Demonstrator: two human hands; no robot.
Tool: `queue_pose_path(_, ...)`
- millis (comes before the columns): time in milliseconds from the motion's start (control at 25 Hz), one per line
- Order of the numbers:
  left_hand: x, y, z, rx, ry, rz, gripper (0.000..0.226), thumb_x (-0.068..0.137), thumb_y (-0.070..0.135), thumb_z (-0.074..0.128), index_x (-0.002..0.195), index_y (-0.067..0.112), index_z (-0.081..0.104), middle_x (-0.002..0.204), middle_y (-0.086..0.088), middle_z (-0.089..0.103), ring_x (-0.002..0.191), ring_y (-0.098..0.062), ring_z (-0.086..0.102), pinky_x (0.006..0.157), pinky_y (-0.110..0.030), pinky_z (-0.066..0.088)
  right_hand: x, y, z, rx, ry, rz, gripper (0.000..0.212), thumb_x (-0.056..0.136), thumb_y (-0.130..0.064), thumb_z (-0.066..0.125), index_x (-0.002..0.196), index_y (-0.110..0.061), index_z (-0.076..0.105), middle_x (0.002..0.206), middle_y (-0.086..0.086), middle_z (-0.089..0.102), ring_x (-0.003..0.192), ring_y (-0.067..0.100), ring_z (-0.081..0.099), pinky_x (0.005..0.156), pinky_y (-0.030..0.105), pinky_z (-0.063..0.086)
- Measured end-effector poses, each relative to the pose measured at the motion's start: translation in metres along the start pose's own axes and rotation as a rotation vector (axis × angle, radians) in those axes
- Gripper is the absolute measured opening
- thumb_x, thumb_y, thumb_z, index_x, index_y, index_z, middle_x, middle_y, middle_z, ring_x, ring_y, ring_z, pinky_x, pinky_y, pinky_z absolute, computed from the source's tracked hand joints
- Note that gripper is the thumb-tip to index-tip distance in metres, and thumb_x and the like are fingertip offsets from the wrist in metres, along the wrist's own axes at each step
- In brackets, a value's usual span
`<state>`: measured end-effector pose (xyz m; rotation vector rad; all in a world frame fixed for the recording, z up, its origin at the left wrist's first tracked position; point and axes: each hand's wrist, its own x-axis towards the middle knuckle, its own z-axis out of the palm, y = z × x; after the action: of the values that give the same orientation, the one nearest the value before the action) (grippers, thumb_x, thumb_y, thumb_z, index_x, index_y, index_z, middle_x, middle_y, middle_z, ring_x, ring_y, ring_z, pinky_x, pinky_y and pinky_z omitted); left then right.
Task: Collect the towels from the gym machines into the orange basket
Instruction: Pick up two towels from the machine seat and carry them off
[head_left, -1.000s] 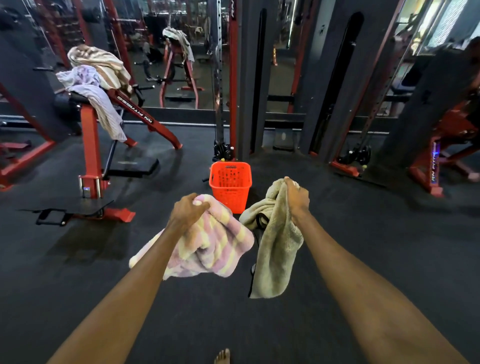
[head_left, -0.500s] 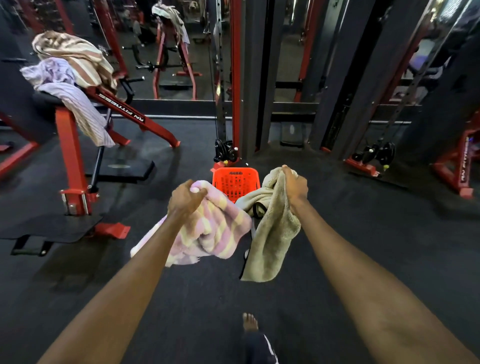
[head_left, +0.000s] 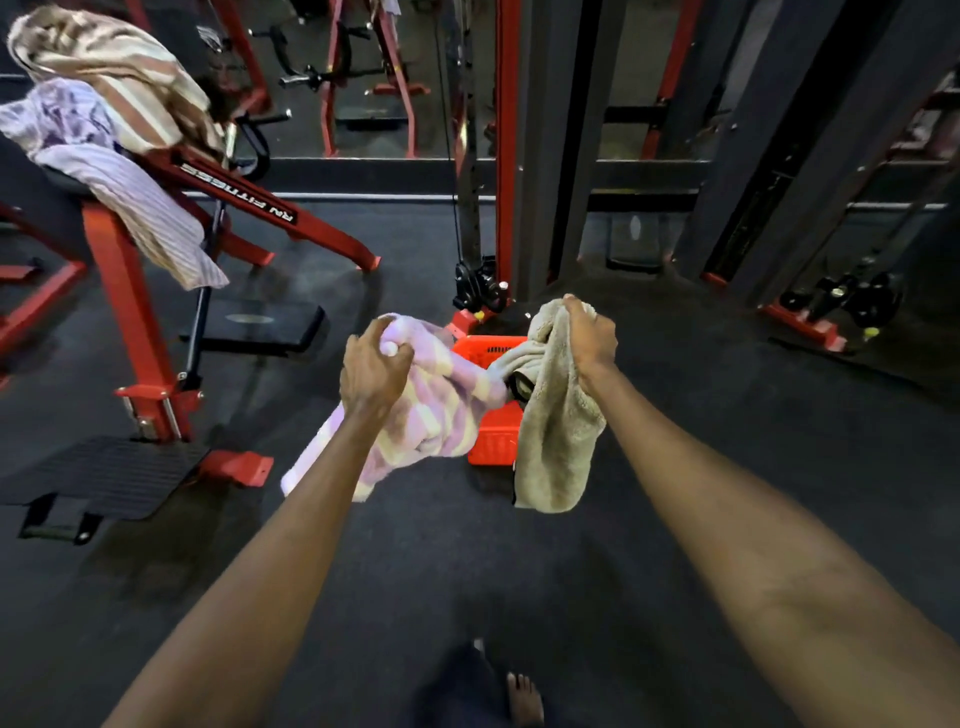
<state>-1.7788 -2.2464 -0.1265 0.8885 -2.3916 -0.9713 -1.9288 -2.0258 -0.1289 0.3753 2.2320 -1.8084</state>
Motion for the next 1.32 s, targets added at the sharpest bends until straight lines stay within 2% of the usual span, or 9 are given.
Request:
queue_pose_path(160,0.094,-0.018,0.037,-0.014,-0.023,-0.028,0.042,0.08,0.037,0.051,0.12,0.038,0.062,0.107,-0.001,0.069,0.104,-0.027,0.062,0.08,-0.04,0.053,0.082,-0.025,0.063,-0.035,-0.005,-0.006,0.06,0.081,-0.062,0.06,0.117,-0.015,0.069,0.109,0.003,0.068,0.106,0.024,0.064,0.098,0.037,0.05)
queue_pose_path(360,0.205,-0.043,0.094,-0.026,-0.05,-0.069,0.04,0.08,0.035,0.051,0.119,0.035,0.062,0.104,-0.005,0.068,0.099,-0.027,0.062,0.076,-0.034,0.049,0.184,-0.041,0.133,-0.078,0.032,0.018,0.048,0.082,-0.063,0.059,0.104,-0.022,0.071,0.102,0.0,0.07,0.104,0.023,0.066,0.096,0.036,0.051)
queue_pose_path(560,0.281,-0.062,0.148,-0.026,-0.138,-0.122,0.032,0.082,0.031,0.054,0.112,0.034,0.063,0.099,-0.004,0.069,0.098,-0.029,0.063,0.076,-0.037,0.052,0.264,-0.021,0.182,-0.172,0.011,0.045,0.049,0.09,-0.062,0.053,0.116,-0.025,0.071,0.118,0.003,0.072,0.113,0.023,0.064,0.092,0.029,0.046)
queue_pose_path(720,0.31,-0.067,0.187,0.007,-0.179,-0.112,0.035,0.08,0.03,0.054,0.113,0.033,0.064,0.097,-0.005,0.069,0.094,-0.029,0.063,0.072,-0.035,0.051,0.311,0.02,0.197,-0.364,-0.106,0.051,0.048,0.099,-0.053,0.043,0.123,-0.019,0.067,0.128,0.008,0.067,0.121,0.027,0.061,0.096,0.032,0.044)
queue_pose_path(800,0.321,-0.071,0.21,0.034,-0.213,-0.124,0.037,0.079,0.032,0.053,0.114,0.035,0.063,0.096,-0.004,0.069,0.094,-0.029,0.064,0.072,-0.037,0.053,0.334,0.047,0.201,-0.476,-0.194,0.09,0.045,0.103,-0.043,0.043,0.128,-0.011,0.063,0.131,0.011,0.064,0.122,0.029,0.059,0.091,0.029,0.043)
queue_pose_path(920,0.33,-0.075,0.243,0.054,-0.242,-0.125,0.036,0.08,0.029,0.053,0.114,0.037,0.063,0.093,-0.002,0.069,0.093,-0.027,0.063,0.073,-0.038,0.055,0.366,0.094,0.21,-0.6,-0.364,0.185,0.033,0.099,-0.027,0.049,0.126,-0.011,0.062,0.129,0.011,0.066,0.119,0.029,0.061,0.081,0.024,0.039)
queue_pose_path(1040,0.332,-0.07,0.271,0.083,-0.261,-0.107,0.035,0.08,0.028,0.052,0.112,0.033,0.065,0.094,-0.002,0.07,0.092,-0.027,0.063,0.073,-0.035,0.052,0.39,0.117,0.212,-0.601,-0.377,0.219,0.026,0.095,-0.015,0.05,0.116,-0.012,0.065,0.118,0.01,0.07,0.108,0.028,0.065,0.08,0.027,0.044)
queue_pose_path(1160,0.334,-0.062,0.306,0.076,-0.303,-0.095,0.031,0.082,0.026,0.052,0.109,0.031,0.065,0.096,0.002,0.071,0.091,-0.027,0.063,0.076,-0.038,0.054,0.414,0.122,0.207,-0.552,-0.414,0.249,0.026,0.094,-0.012,0.051,0.109,-0.008,0.071,0.113,0.004,0.072,0.105,0.023,0.065,0.09,0.028,0.049)
queue_pose_path(1320,0.342,-0.059,0.378,0.032,-0.27,-0.061,0.026,0.089,0.016,0.058,0.112,0.021,0.068,0.102,-0.002,0.072,0.085,-0.016,0.054,0.073,-0.026,0.038,0.459,0.143,0.208,-0.498,-0.265,0.259,0.03,0.097,-0.017,0.048,0.111,-0.006,0.072,0.12,0.015,0.07,0.111,0.03,0.063,0.082,0.029,0.044)
